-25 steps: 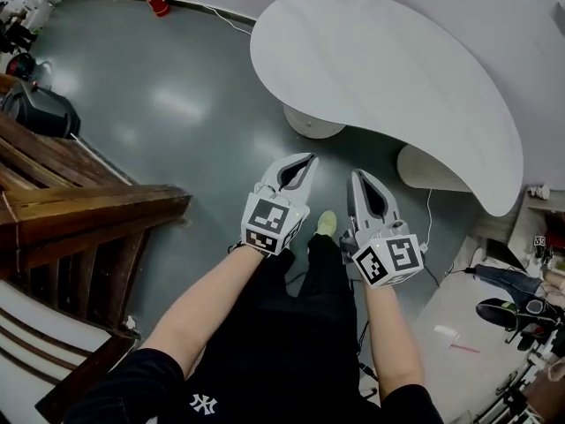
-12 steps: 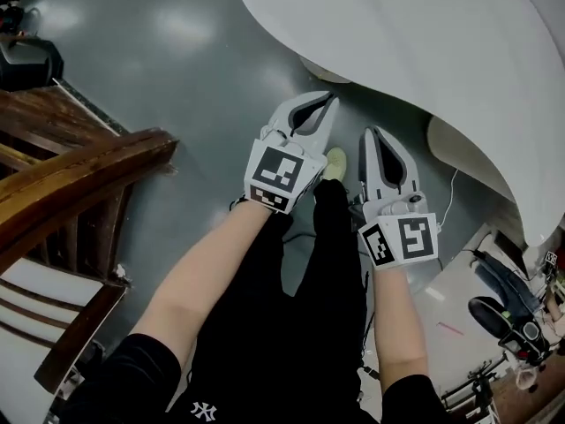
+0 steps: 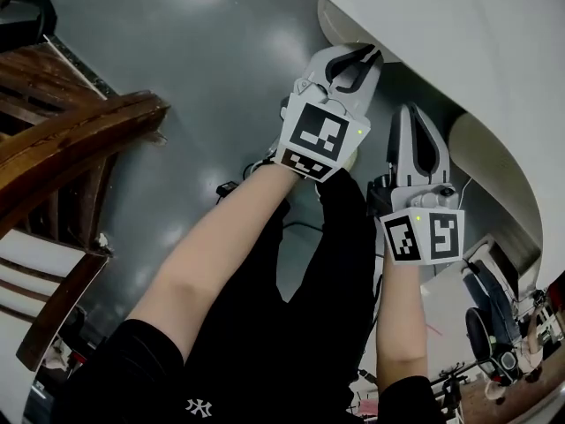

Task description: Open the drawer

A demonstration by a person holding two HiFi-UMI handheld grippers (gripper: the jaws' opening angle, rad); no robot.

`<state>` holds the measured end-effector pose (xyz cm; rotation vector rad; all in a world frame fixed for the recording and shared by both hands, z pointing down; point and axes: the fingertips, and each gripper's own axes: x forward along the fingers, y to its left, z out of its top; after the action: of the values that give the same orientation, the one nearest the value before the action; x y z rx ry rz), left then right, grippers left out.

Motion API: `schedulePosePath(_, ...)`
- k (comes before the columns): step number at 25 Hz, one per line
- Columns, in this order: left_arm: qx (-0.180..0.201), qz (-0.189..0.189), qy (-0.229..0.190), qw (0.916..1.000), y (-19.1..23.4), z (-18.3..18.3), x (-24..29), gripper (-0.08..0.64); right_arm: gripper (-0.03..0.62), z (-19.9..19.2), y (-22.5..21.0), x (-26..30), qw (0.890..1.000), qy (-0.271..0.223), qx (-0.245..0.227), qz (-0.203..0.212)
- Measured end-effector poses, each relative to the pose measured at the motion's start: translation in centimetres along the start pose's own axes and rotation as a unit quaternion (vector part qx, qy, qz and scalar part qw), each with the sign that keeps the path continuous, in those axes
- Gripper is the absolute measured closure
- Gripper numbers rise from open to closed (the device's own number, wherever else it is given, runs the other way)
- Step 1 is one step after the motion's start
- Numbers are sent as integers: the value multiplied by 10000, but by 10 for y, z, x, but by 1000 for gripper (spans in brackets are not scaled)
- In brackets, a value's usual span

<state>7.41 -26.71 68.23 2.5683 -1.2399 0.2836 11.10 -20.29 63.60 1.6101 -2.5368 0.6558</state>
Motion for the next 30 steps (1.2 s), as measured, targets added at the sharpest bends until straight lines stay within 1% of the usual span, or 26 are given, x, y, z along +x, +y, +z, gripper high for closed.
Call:
schedulePosePath(2,99,47,-39,9999,4,-6,13,532,577,-6,-11,9,10000,-26,34,-11)
schedulePosePath(6,187,116,-82,9997,10,-18,27,466,577,-13,-21,17,9999,-108,75,-59)
schedulePosePath(10,286,153,-99,9994,14,-24,41,435,577,-15,-26,22,9999,-135,49,-63)
schedulePosePath(16,363,212,-48,9991,19,-32,60,430,577,-18,-36,24,9998,-132,61,-123)
schedulePosePath(21,353,286,-45,9990,21,-32,67,430,577,-16,-42,24,9998,-121,62,-143)
schedulePosePath(25,428,295,-52,9986,19,-32,66,440,577,-16,-45,23,9998,-99,71,-180)
schedulePosePath(30,378,315,8,9988,21,-33,62,446,577,-17,-37,23,9998,-59,79,-177)
